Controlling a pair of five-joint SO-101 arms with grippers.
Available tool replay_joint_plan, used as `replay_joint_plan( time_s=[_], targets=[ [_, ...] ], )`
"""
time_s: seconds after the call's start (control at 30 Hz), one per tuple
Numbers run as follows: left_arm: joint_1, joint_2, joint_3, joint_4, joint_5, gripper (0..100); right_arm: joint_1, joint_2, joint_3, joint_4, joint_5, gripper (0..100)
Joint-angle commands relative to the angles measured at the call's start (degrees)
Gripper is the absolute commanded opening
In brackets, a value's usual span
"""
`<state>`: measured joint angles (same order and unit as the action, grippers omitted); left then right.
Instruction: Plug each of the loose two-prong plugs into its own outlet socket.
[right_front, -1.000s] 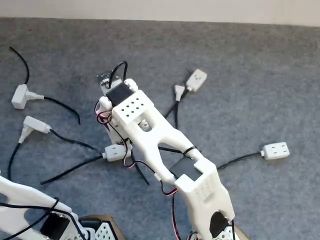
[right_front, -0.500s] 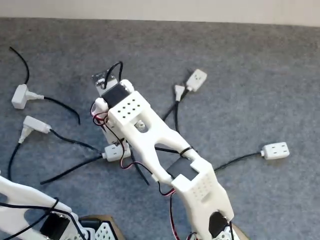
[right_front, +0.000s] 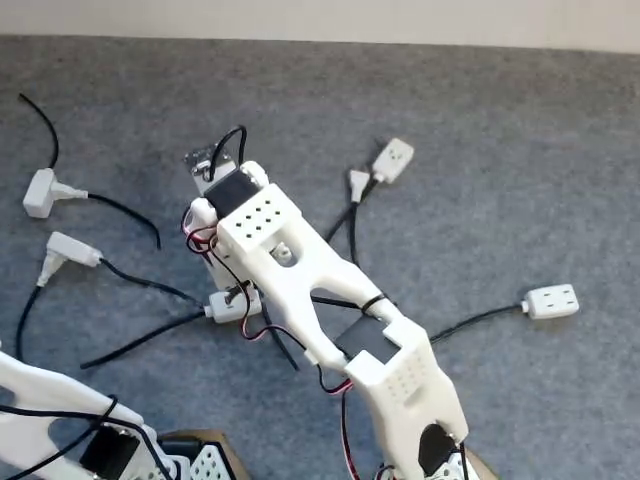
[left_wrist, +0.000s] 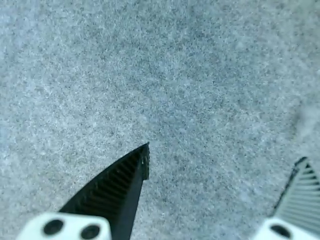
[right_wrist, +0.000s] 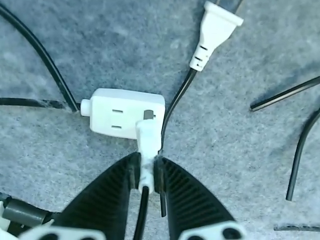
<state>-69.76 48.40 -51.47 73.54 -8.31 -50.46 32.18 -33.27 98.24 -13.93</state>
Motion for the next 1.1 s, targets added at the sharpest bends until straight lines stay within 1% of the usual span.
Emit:
replay_joint_plan(
  time_s=[0.0,0.17,0.23,0.37,0.47,0.7,0.93,1.07],
  targets=[
    [0.3,-0.7,-2.4,0.0,0.4,42,-0.7,-1.0,0.3,2.7,-0.4,0.5],
    [0.4,-0.7,-2.4,0.0,0.4,42,-0.6,-7.2,0.6,2.7,-0.4,0.5],
    [0.6,-0.7,-2.4,0.0,0.4,42,-0.6,-9.5,0.8,2.7,0.9,0.5],
    [0.7,-0.7,-2.4,0.0,0.4,42,-0.6,-11.8,5.0,2.7,1.8,0.5],
    [0.7,-0.7,-2.4,0.0,0.4,42,-0.6,-11.1,7.2,2.7,1.9,0.5],
    [0.7,-0.7,-2.4,0.2,0.4,42,-0.6,-7.8,7.3,2.2,1.9,0.5],
    [0.7,-0.7,-2.3,0.2,0.4,42,-0.6,-7.7,1.4,2.6,1.6,0.5],
    [0.7,-0.7,-2.2,0.1,0.4,42,-0.6,-7.8,0.3,2.6,1.8,0.5]
  ],
)
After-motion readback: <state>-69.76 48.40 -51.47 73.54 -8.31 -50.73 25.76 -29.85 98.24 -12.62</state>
